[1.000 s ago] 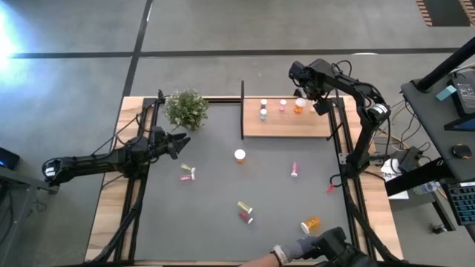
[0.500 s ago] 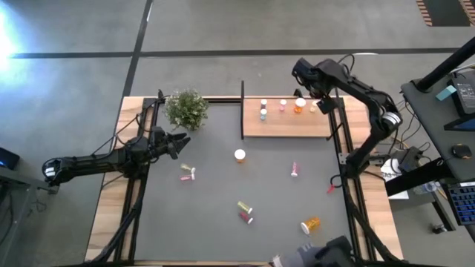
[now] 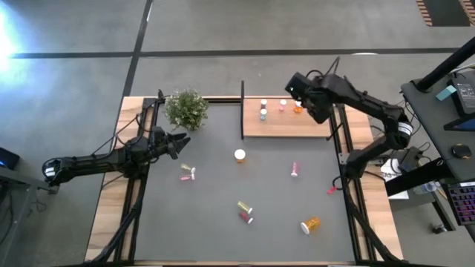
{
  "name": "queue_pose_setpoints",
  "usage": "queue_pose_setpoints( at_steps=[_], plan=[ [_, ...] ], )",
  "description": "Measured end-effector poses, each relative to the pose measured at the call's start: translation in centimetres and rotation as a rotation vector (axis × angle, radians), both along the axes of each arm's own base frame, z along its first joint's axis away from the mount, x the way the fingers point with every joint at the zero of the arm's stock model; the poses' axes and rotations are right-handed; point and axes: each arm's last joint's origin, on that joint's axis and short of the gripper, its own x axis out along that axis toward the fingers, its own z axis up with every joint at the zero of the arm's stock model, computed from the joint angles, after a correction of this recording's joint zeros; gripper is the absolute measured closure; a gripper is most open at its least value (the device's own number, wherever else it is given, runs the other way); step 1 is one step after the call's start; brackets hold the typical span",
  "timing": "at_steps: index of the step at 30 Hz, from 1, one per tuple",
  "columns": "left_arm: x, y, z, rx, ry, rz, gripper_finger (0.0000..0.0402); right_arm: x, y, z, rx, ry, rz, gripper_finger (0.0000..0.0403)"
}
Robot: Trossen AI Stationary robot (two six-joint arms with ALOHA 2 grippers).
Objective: Pick and place medicine bottles onto shelf by color
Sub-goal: Put the top orange pill bottle on the shelf aligned with the other orange pill bottle
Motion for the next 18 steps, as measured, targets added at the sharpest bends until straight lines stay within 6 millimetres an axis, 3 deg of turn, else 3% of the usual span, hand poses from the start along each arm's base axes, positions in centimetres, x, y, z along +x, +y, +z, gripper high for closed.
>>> queue_pose_setpoints(
  at_steps=[6,18],
  plan=[
    [0.0,0.0,0.0,0.000,0.000,0.000,0.0171,2.4,2.7,-0.2,-0.020,-0.013,0.166,0.0152],
    [0.0,0.0,0.0,0.000,0.000,0.000,0.0171,7.1,9.5,-2.8,0.075,0.047,0.553,0.0108]
  ],
)
